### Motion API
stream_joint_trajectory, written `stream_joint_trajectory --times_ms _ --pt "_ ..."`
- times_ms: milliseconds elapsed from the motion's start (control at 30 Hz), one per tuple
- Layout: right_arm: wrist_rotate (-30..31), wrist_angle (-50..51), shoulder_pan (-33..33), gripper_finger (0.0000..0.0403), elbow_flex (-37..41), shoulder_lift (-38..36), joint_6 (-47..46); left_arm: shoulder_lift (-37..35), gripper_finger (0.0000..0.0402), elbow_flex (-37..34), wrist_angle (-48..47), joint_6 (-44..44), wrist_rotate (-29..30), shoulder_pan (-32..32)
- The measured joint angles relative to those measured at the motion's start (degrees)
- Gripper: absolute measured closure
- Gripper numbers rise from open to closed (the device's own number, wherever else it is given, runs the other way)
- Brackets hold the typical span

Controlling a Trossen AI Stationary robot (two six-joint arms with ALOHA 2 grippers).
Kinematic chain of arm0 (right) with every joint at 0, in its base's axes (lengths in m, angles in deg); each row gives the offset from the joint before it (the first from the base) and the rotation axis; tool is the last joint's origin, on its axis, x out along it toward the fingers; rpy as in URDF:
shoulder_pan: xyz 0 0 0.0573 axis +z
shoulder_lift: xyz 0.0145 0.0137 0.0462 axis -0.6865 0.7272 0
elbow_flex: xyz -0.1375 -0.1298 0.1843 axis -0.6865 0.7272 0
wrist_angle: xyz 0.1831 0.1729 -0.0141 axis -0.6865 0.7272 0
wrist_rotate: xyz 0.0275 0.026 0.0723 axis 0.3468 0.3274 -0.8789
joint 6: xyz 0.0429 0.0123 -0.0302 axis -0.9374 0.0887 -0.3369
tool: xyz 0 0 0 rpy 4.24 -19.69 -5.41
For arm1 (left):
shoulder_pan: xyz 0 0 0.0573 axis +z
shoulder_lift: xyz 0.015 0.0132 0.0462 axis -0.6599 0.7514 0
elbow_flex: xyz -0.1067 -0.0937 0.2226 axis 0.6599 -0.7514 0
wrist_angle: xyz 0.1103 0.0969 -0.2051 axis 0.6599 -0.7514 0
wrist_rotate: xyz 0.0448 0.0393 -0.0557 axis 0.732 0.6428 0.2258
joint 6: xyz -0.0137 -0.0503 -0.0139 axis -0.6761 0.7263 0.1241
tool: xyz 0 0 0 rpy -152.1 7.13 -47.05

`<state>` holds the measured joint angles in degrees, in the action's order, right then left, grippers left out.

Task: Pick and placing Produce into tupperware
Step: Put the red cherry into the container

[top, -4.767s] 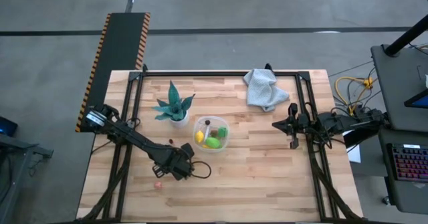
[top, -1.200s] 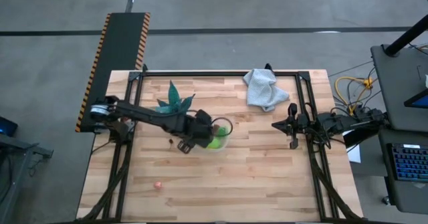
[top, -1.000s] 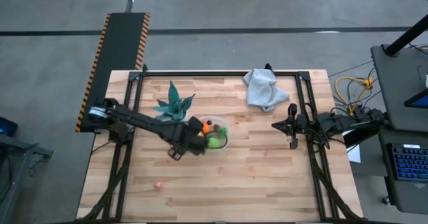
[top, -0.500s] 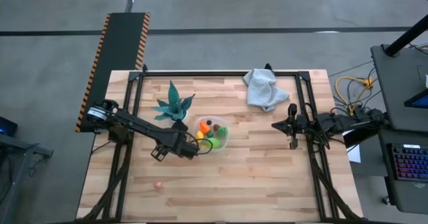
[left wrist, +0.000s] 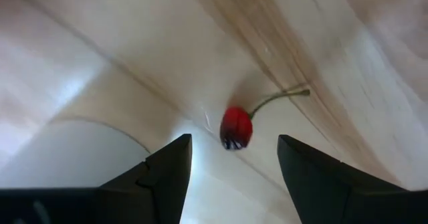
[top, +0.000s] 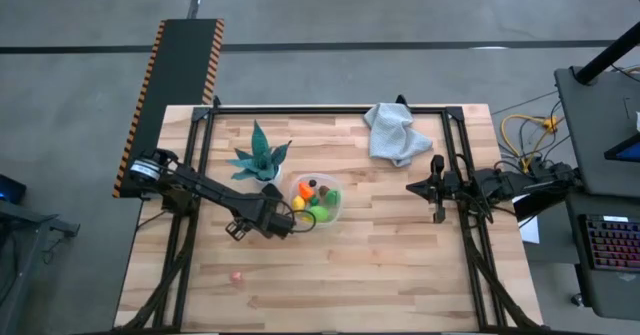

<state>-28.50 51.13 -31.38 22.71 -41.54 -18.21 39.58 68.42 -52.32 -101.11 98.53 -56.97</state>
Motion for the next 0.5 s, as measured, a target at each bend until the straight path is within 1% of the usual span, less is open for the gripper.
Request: stream_joint_trajectory --times_ms 200,267,367,500 --pt "0.0 0.0 0.0 0.0394 0.0 0.0 0.0 0.1 0.0196 -0.4 2.3 -7.6 0.1 -0.1" --pt "0.0 0.0 0.0 0.0394 0.0 0.0 0.0 0.1 0.0196 -1.1 2.7 -8.0 0.3 -0.1" --pt "0.0 0.0 0.0 0.0394 0.0 0.0 0.0 0.1 0.0196 -3.0 3.2 -9.0 0.6 0.0" --pt "0.0 0.0 0.0 0.0394 0.0 0.0 0.0 0.2 0.0196 -6.3 5.8 -12.9 1.5 0.0"
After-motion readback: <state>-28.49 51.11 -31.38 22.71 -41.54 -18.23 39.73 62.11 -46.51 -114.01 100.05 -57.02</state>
